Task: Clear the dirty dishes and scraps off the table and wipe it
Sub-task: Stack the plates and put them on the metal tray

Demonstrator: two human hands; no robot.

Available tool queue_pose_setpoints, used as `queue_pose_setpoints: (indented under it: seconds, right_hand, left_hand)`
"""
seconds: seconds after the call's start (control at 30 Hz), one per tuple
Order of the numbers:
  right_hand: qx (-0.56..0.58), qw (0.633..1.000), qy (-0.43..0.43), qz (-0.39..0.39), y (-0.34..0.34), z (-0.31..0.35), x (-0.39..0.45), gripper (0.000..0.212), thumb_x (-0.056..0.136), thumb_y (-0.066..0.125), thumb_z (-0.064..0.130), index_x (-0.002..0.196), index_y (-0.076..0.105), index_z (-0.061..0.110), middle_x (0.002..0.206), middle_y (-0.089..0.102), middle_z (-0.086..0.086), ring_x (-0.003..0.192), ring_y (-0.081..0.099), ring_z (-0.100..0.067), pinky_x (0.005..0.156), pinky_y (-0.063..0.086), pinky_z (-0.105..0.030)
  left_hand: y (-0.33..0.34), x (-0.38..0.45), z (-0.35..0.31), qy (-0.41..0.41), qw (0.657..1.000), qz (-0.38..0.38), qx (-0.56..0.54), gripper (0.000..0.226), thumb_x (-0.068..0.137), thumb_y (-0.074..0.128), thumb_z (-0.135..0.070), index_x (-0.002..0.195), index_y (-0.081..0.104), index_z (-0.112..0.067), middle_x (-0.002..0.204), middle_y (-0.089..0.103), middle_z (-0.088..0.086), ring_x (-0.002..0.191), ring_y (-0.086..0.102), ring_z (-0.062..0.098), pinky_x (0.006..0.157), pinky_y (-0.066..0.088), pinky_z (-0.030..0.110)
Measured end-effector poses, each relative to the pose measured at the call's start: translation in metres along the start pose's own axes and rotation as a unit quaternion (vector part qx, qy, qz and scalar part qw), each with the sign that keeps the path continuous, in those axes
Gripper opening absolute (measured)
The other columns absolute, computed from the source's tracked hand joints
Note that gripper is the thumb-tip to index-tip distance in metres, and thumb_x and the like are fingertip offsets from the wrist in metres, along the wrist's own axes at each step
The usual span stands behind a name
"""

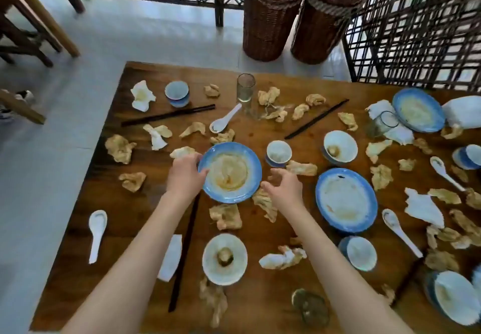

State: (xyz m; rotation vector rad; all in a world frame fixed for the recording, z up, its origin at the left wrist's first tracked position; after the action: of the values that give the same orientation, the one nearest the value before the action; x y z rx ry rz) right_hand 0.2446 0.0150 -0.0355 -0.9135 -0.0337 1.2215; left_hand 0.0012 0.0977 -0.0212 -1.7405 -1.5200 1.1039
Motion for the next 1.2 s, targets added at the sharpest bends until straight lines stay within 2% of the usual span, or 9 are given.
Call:
queue_pose_setpoints:
  seconds: [0.1,0.2,0.43,0.7,0.87,1.0,1.07,1.13,1.2]
  right_hand:
    - [0.015,0.999,0.051,-0.001,0.012,-0.01,0.014,0.046,0.083,0.069,0.018,0.126,0.055,0.009,0.116,0.063,-0.005,0.105,0.058,-0.016,0.08,0.04,-0.021]
    - [0.018,0.997,0.08,0.0,0.023,-0.019,0.023,0.043,0.085,0.067,0.016,0.126,0.055,0.009,0.117,0.062,-0.005,0.106,0.058,-0.017,0.078,0.04,-0.02]
    - [0.024,0.991,0.13,-0.009,0.035,-0.032,0.037,0.031,0.084,0.067,0.012,0.114,0.063,0.007,0.117,0.062,-0.007,0.109,0.056,-0.022,0.082,0.042,-0.024]
    - [0.049,0.986,0.153,-0.049,0.033,-0.033,0.04,0.019,0.08,0.069,0.008,0.099,0.067,0.01,0.103,0.066,-0.004,0.085,0.052,-0.012,0.07,0.043,-0.023]
    - [0.081,0.982,0.16,-0.057,0.024,-0.034,0.027,0.015,0.078,0.07,0.007,0.092,0.068,0.013,0.092,0.064,0.001,0.083,0.054,-0.012,0.069,0.044,-0.023]
    - [0.094,0.982,0.151,-0.068,0.007,-0.044,0.006,0.012,0.078,0.071,0.009,0.085,0.066,0.017,0.077,0.057,0.008,0.075,0.052,-0.008,0.055,0.039,-0.015]
    - [0.092,0.982,0.148,-0.073,-0.005,-0.05,-0.004,0.015,0.077,0.072,0.009,0.077,0.062,0.021,0.072,0.055,0.01,0.074,0.054,-0.009,0.059,0.046,-0.019]
    - [0.104,0.981,0.151,-0.069,-0.018,-0.059,-0.012,0.019,0.076,0.072,0.007,0.074,0.06,0.022,0.072,0.056,0.01,0.08,0.059,-0.013,0.072,0.055,-0.029]
    - [0.117,0.979,0.155,-0.069,-0.036,-0.069,-0.018,0.018,0.075,0.073,0.006,0.074,0.061,0.021,0.075,0.059,0.008,0.084,0.062,-0.017,0.078,0.056,-0.035]
  left_hand:
    - [0.013,0.015,0.015,-0.047,0.998,0.026,0.039,0.033,0.084,0.068,-0.021,0.115,0.061,-0.01,0.113,0.065,0.009,0.104,0.061,0.027,0.083,0.05,0.036]
    - [0.028,0.021,0.026,-0.079,0.993,0.063,0.055,0.036,0.086,0.066,-0.022,0.119,0.058,-0.01,0.116,0.062,0.012,0.106,0.06,0.029,0.083,0.05,0.037]
    - [0.036,0.029,0.037,-0.099,0.992,0.067,0.035,0.036,0.087,0.063,-0.014,0.122,0.059,-0.01,0.115,0.063,0.013,0.105,0.06,0.029,0.087,0.05,0.037]
    - [0.032,0.029,0.035,-0.116,0.991,0.061,0.033,0.026,0.086,0.062,-0.006,0.112,0.063,-0.006,0.104,0.065,0.013,0.097,0.061,0.027,0.079,0.05,0.034]
    - [0.022,0.016,0.029,-0.118,0.991,0.047,0.039,0.024,0.087,0.062,-0.007,0.111,0.061,-0.008,0.102,0.064,0.012,0.095,0.061,0.027,0.069,0.045,0.03]
    - [0.019,-0.006,0.021,-0.116,0.991,0.052,0.033,0.025,0.085,0.065,-0.008,0.11,0.063,-0.009,0.102,0.065,0.01,0.093,0.061,0.025,0.071,0.049,0.032]
    - [0.021,-0.017,0.012,-0.109,0.992,0.06,0.029,0.026,0.084,0.065,-0.01,0.11,0.064,-0.01,0.106,0.065,0.009,0.099,0.06,0.025,0.075,0.048,0.033]
    - [0.024,-0.028,0.0,-0.104,0.992,0.062,0.019,0.028,0.084,0.066,-0.011,0.112,0.064,-0.011,0.108,0.066,0.008,0.102,0.059,0.025,0.077,0.046,0.031]
    - [0.026,-0.038,-0.017,-0.097,0.994,0.053,-0.004,0.03,0.082,0.067,-0.01,0.113,0.065,-0.011,0.108,0.067,0.007,0.101,0.06,0.022,0.075,0.045,0.029]
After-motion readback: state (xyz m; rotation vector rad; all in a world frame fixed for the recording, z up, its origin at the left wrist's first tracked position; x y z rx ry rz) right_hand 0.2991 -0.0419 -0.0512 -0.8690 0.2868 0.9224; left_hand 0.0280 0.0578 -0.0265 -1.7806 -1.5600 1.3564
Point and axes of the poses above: each hand's wrist, its own x-axis towards the middle knuckle, its own y-axis out of the palm, z = x × y, the point moved 10 cm from there along x, towards the middle knuckle
